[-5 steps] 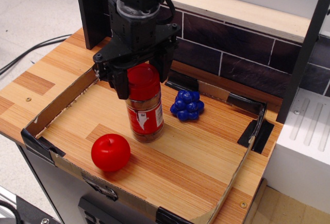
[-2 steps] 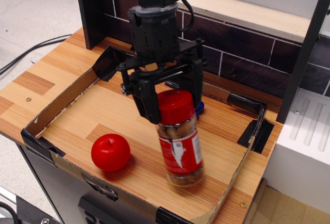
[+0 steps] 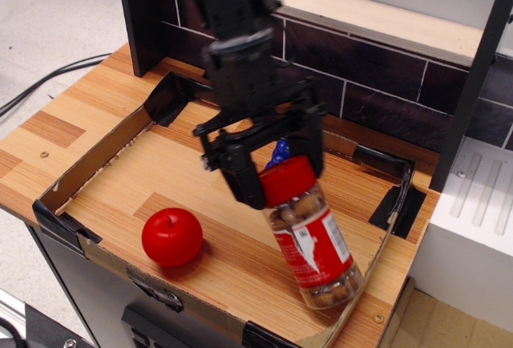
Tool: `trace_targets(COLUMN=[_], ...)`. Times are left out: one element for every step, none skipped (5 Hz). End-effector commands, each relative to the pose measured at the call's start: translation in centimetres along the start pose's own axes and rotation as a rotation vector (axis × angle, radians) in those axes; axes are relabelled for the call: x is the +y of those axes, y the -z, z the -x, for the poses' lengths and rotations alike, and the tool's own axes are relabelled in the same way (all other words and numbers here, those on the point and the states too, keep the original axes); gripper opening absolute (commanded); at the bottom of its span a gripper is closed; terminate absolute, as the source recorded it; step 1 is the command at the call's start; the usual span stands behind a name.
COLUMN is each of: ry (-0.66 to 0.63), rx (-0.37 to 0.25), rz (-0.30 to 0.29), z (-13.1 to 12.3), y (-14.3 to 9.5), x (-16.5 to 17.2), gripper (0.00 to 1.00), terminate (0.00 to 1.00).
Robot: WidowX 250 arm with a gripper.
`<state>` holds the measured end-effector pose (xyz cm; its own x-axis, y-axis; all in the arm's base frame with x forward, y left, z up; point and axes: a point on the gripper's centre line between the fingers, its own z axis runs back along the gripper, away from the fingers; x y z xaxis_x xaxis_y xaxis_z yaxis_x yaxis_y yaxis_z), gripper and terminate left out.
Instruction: Topple basil bottle
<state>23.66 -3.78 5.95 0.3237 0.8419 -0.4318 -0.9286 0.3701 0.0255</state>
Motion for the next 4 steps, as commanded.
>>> trace_targets(ry=[0.038, 0.083, 0.137, 0.152], rx=[-0.297, -0.376, -0.420, -0.435], rz=[0.100, 0.095, 0.072, 0.082], z=[-2.3, -2.4, -2.3, -2.0], y=[0.5, 1.0, 1.8, 2.5], x=[-1.2, -1.5, -1.6, -1.7], gripper=[0.00, 0.00, 0.00, 0.00], terminate=[0.00, 0.00, 0.00, 0.00])
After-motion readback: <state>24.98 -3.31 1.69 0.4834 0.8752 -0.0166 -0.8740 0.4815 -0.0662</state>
